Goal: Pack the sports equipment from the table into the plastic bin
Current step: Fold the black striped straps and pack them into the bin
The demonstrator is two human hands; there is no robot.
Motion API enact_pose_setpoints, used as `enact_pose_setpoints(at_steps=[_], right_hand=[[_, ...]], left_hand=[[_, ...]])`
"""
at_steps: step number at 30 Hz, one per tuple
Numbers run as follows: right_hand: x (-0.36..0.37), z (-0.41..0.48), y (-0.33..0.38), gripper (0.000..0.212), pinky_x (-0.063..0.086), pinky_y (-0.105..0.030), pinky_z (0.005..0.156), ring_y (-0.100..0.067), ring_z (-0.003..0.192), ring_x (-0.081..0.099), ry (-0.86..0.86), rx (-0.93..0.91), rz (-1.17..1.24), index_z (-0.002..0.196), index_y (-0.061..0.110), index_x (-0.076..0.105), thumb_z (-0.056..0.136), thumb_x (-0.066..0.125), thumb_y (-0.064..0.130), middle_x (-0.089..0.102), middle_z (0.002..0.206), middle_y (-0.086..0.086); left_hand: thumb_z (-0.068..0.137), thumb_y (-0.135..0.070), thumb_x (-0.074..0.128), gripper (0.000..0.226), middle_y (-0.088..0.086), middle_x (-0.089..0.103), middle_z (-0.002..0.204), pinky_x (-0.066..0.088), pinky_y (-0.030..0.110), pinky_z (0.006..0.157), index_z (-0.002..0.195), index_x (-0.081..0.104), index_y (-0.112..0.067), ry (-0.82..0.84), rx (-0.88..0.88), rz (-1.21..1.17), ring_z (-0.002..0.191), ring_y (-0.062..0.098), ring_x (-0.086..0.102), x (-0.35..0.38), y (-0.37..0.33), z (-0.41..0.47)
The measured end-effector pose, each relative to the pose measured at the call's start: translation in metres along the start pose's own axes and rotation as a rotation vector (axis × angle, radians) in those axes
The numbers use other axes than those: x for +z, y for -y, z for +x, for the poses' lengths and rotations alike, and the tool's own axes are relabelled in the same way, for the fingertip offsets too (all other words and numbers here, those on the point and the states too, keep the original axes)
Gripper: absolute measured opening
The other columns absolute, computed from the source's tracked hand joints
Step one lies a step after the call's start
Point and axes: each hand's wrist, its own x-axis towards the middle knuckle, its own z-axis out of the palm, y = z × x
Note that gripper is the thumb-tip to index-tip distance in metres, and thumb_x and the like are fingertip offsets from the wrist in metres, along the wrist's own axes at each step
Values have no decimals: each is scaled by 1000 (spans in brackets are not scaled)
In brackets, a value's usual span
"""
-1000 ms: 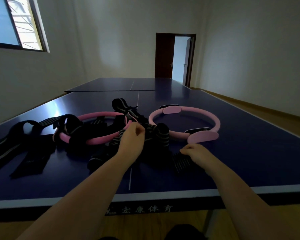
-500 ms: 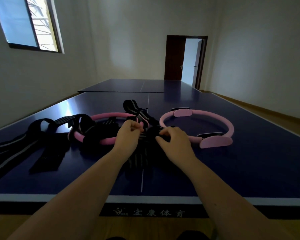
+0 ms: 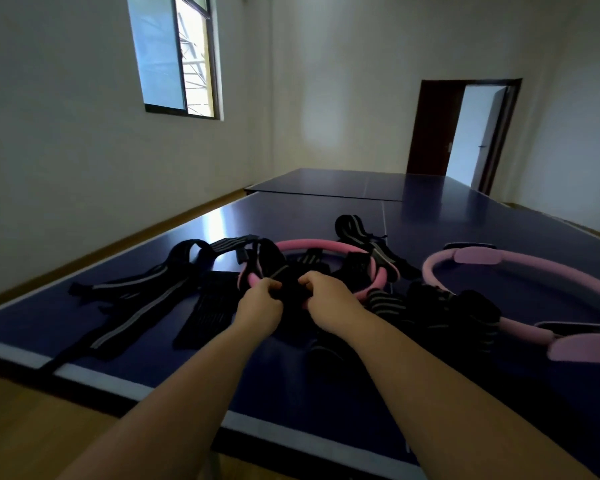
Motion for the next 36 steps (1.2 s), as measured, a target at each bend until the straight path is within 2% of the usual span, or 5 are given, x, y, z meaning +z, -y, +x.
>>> enact_pose_setpoints(at_steps=[6, 21, 26, 32, 36], right_hand=[[13, 23, -13, 63, 46, -41, 102, -34, 121, 49, 110, 61, -118, 153, 25, 33, 95, 42, 2, 44, 141, -14], [-28, 5, -8, 52, 48, -28, 98, -7, 104, 59, -259, -153, 359, 127, 32, 59, 92, 43, -4, 61, 112, 15], [-50, -26, -12, 67, 49, -48, 100, -9, 112, 59, -406, -162, 424, 112, 50, 60, 82, 37, -5, 61, 117, 16], [-70, -73, -16, 54, 39, -3, 91, 6, 106, 56, -360, -201, 362, 109, 26, 70, 85, 38, -10, 63, 123, 4], [-80, -85, -25, 36, 36, -11, 95, 0, 109, 51, -328, -215, 187, 108, 20, 73, 89, 49, 2, 60, 118, 9]], left_hand=[[80, -47, 75, 92, 11, 56, 132, 45, 42, 102, 148, 22, -16, 104, -75, 182, 123, 33, 52, 15, 4, 18], [87, 8, 66, 27, 8, 67, 92, 54, 24, 68, 106, 59, -9, -66, 107, -979, 79, 16, 66, -20, -40, 4], [91, 1, 63, 19, 5, 64, 92, 53, 24, 65, 103, 59, -12, 23, 136, -1027, 79, 15, 64, -13, -74, -19], [94, -10, 62, 6, 12, 70, 88, 50, 23, 45, 98, 67, -9, 215, -74, -924, 62, 14, 70, 10, -94, -47], [92, 0, 64, 21, 12, 67, 93, 48, 20, 39, 113, 64, -5, 154, -67, -906, 70, 18, 66, 21, -101, -56]])
